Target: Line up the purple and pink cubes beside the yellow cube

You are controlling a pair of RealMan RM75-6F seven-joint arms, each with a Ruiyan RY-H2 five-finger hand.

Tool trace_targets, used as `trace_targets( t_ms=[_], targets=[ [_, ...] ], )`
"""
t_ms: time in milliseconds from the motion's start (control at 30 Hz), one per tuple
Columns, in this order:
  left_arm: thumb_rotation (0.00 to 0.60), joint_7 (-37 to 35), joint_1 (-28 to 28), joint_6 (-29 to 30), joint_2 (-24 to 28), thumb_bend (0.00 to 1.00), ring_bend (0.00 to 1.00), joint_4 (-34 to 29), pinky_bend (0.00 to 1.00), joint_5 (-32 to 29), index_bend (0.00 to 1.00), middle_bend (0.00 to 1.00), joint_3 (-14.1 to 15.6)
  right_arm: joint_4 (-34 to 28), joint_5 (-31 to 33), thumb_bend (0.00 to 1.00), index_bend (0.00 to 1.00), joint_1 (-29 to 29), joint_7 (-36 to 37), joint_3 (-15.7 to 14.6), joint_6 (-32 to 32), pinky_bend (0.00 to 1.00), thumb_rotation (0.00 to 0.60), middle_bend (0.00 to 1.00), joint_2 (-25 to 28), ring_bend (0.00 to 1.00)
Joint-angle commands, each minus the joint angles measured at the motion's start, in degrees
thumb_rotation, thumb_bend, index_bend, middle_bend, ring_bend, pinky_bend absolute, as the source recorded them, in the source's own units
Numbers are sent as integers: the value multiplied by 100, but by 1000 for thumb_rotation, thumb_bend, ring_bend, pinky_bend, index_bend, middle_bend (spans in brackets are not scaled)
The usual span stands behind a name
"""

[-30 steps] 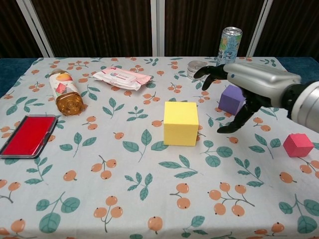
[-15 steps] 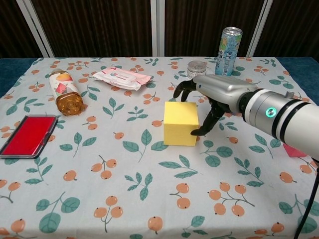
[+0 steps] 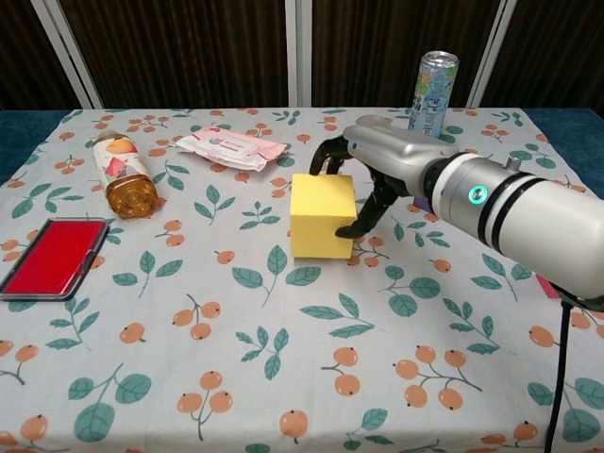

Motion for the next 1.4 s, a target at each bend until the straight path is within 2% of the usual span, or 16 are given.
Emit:
trace_targets(
  t_ms=[33,233,333,433,533,600,700,900,1067,1233,1400],
  targets=[
    [600,5,8,6,2,0,183,-6,227,-4,218,236,3,196,153,157,378,189,-1,152,-84,138,600,306,-110,112],
    [600,10,28,3,20,0,183,-20,227,-15,218,235,20,745,487,156,379,566,-135,312,-171,138,600,304,-476,102],
    [600,4,42,8,29,0,183,-16,227,-28,218,236,23,943,649,156,340,696,-242,309,-217,139,600,280,-609,88],
    [600,-6,54,13,37,0,183,-11,227,-34,218,236,27,1024,816,137,248,764,-355,239,-267,111,600,227,-650,50],
    [600,-29,72,39,33,0,183,4,227,-39,218,235,23,944,997,59,128,785,-514,161,-243,55,600,150,-570,8],
    [600,-30,77,70,19,0,183,25,227,-29,218,235,12,781,1029,30,59,761,-557,140,-161,29,600,104,-463,0],
    [600,-31,69,106,-8,0,183,45,227,-4,218,235,-9,349,916,28,10,639,-516,122,66,14,600,73,-152,0],
    [600,-23,47,130,-13,0,183,30,227,58,218,236,-16,-456,615,34,21,267,-508,-116,319,12,600,108,999,0],
    [600,41,33,111,-23,0,183,-24,227,63,218,235,-16,-418,508,81,162,112,-464,-423,74,12,600,166,1738,0],
    [600,122,34,125,-16,0,183,-108,227,84,218,235,-8,-83,388,89,207,151,-513,-727,-293,11,600,170,2005,0],
    [600,201,47,116,4,0,183,-187,227,43,218,235,-12,470,222,92,207,249,-521,-919,-530,12,600,170,1841,0]
  ],
)
